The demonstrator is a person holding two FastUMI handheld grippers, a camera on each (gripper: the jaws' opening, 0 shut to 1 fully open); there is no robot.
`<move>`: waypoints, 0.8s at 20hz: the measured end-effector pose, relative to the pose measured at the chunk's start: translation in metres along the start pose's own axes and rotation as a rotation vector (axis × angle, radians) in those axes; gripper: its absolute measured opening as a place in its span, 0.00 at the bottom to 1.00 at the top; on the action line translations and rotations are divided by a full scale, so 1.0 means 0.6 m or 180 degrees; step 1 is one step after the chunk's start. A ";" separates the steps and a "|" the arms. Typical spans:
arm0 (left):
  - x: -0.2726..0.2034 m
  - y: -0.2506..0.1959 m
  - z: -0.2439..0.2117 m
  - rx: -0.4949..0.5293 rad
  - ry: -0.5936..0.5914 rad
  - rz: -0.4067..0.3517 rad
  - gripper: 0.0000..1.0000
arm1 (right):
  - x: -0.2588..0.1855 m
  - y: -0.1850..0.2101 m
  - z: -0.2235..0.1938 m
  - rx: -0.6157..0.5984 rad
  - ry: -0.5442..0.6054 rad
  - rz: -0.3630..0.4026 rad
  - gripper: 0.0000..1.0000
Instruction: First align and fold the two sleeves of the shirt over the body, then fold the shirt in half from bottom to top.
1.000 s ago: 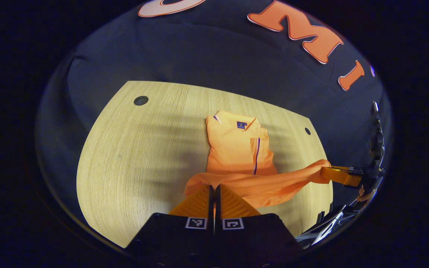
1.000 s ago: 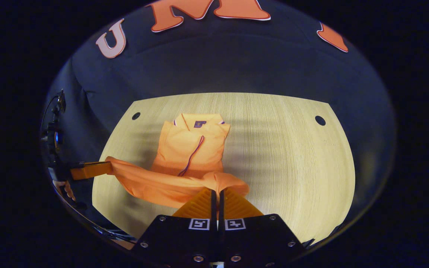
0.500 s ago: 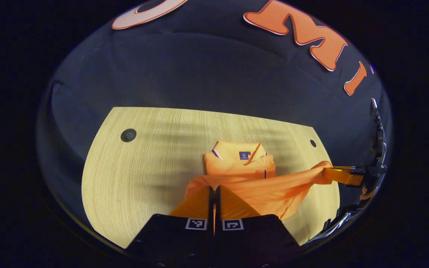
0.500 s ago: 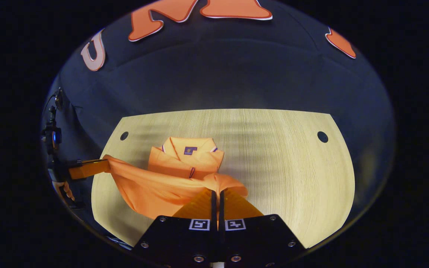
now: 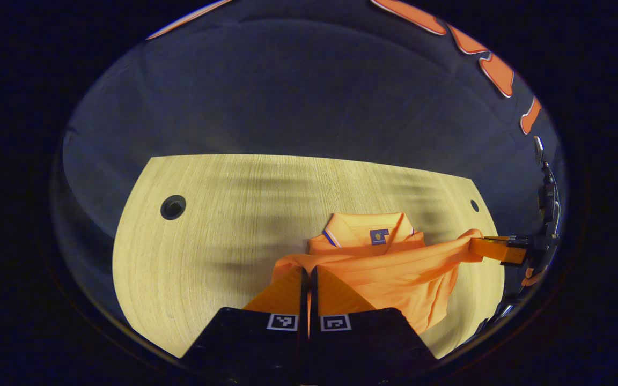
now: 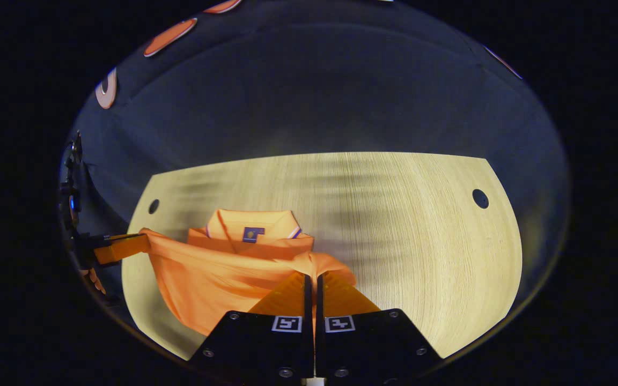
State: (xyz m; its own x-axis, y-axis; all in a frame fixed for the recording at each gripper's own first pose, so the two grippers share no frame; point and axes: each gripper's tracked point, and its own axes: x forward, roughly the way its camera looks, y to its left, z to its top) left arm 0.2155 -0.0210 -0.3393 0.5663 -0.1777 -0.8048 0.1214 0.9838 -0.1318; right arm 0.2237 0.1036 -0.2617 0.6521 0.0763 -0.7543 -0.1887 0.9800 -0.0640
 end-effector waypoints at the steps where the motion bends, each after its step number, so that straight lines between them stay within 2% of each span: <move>1: 0.015 0.004 -0.004 0.0011 0.0035 0.0021 0.01 | 0.018 -0.001 0.001 -0.0012 -0.0007 -0.0021 0.02; 4: 0.046 0.014 0.000 0.0046 0.0038 0.0096 0.02 | 0.060 -0.005 0.004 0.0054 0.0003 -0.0011 0.02; 6: 0.060 0.014 -0.004 0.0079 0.0025 0.0115 0.06 | 0.078 -0.020 -0.006 0.0028 0.0064 -0.0108 0.07; 7: 0.064 0.019 -0.004 0.0098 0.0024 0.0144 0.06 | 0.083 -0.028 -0.011 -0.0004 0.0081 -0.0163 0.14; 8: 0.061 0.022 -0.003 0.0100 0.0001 0.0155 0.25 | 0.077 -0.031 -0.013 -0.0009 0.0091 -0.0189 0.17; 10: 0.054 0.029 0.009 0.0070 -0.0096 0.0206 0.62 | 0.071 -0.024 -0.004 0.0013 0.0017 -0.0134 0.42; 11: 0.056 0.038 0.018 0.0072 -0.0160 0.0272 0.81 | 0.064 -0.022 0.003 0.0028 -0.0037 -0.0126 0.65; 12: 0.041 0.043 0.024 0.0080 -0.0225 0.0325 1.00 | 0.057 -0.021 0.012 0.0045 -0.0098 -0.0106 0.76; 13: 0.031 0.048 0.034 0.0115 -0.0301 0.0378 1.00 | 0.047 -0.019 0.021 0.0066 -0.0162 -0.0088 0.98; 16: -0.033 0.046 0.079 0.0156 -0.0596 0.0415 0.99 | 0.006 -0.018 0.046 0.0071 -0.0354 -0.0086 0.99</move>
State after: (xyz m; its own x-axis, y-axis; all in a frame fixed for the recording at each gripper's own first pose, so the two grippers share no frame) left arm 0.2461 0.0087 -0.2997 0.7206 -0.0549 -0.6912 0.0742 0.9972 -0.0020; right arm 0.2482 0.0981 -0.2456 0.7344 0.0685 -0.6753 -0.1543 0.9857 -0.0679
